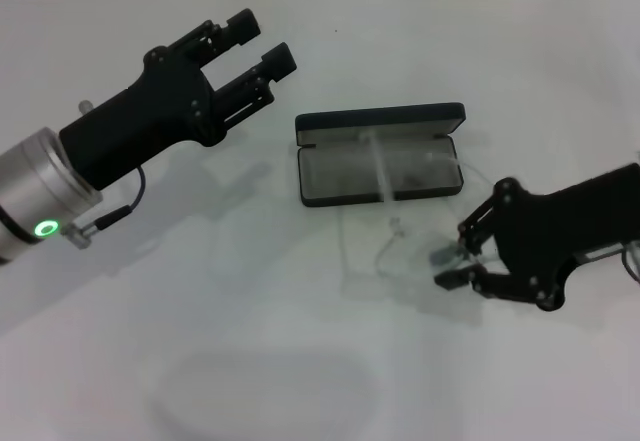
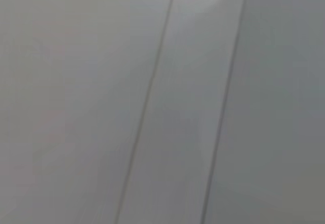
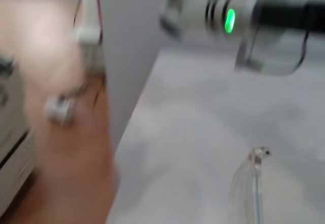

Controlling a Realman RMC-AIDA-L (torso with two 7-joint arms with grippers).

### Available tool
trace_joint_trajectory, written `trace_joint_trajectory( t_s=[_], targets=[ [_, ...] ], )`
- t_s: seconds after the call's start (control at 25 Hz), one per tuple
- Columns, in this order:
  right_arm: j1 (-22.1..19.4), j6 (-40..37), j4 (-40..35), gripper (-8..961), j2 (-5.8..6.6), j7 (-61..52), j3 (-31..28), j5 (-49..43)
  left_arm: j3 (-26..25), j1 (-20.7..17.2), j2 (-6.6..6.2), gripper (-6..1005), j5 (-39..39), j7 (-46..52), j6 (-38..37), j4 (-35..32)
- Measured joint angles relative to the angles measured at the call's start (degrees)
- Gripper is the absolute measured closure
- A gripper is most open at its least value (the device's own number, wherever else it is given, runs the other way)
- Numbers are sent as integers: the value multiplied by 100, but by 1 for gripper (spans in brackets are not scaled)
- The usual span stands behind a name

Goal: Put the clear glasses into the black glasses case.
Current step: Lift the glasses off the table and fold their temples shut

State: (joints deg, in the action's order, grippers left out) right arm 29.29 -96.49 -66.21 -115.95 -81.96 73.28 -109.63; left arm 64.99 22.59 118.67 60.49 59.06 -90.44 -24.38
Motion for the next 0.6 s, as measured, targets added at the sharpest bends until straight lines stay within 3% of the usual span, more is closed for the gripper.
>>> trace_joint_trajectory(
  t_s=[0.16,0.32,0.6],
  targets=[
    [-317,112,783,832,5,1400,-182,987,12,162,-48,342,104,128,-405,-22],
    [-364,215,1408,832,4,2349,-187,1554,14,449,-78,344,418,341,-583,18],
    [-313,348,1772,833,0,2750,-141,1805,14,940,43,347,1124,699,-592,25]
  ],
)
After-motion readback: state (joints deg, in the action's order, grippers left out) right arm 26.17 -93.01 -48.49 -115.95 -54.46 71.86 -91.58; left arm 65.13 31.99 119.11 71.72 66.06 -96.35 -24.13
